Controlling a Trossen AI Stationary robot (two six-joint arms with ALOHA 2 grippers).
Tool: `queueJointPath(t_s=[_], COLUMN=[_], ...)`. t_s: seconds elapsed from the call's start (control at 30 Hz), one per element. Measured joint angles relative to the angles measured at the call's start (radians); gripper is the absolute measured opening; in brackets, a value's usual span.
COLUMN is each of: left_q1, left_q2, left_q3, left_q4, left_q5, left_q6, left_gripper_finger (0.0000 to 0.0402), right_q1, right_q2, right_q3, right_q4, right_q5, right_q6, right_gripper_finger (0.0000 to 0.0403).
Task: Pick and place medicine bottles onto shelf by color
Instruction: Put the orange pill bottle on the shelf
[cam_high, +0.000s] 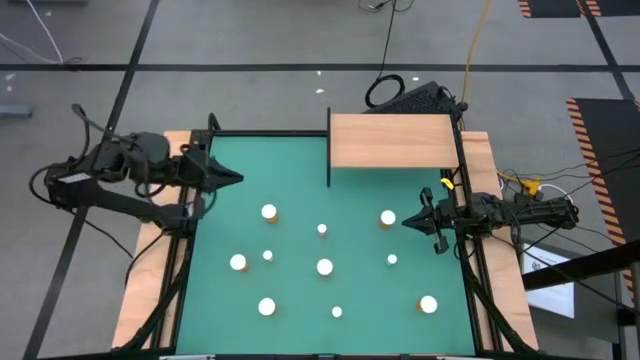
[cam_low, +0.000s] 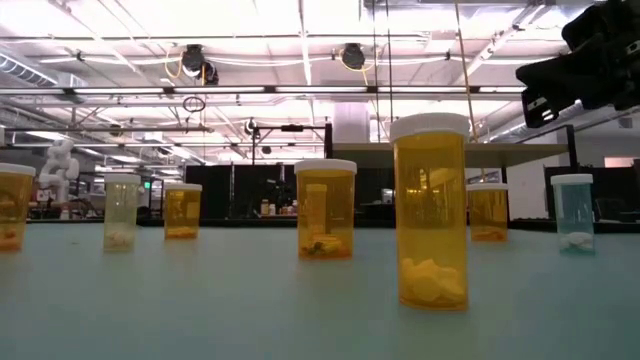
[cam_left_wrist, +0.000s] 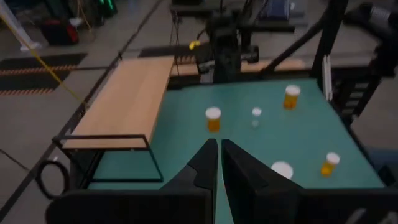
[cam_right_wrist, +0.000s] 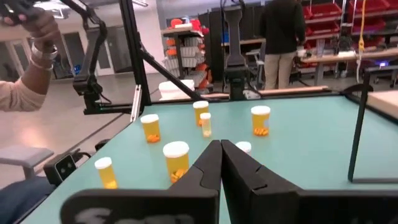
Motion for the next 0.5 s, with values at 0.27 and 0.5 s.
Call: queueJointPath(t_s=[0.27,0.5], left_q1=[-0.03,-0.039], left_q2=[0.067,0.07], left_q3=[-0.035,-0.161], left_q4=[0.009,0.14], left_q5=[0.001,-0.025], left_q6=[0.159,0.162], left_gripper_finger=[0.0026,0.0026], right_q1=[0.0,0.0], right_q2=[0.031,0.14], right_q3=[0.016,0.195], right_q4=[-0.001,-0.125], right_q5=[0.115,0.252], right_q6=[0.0,-0.041], right_gripper_finger=[0.0,0.0])
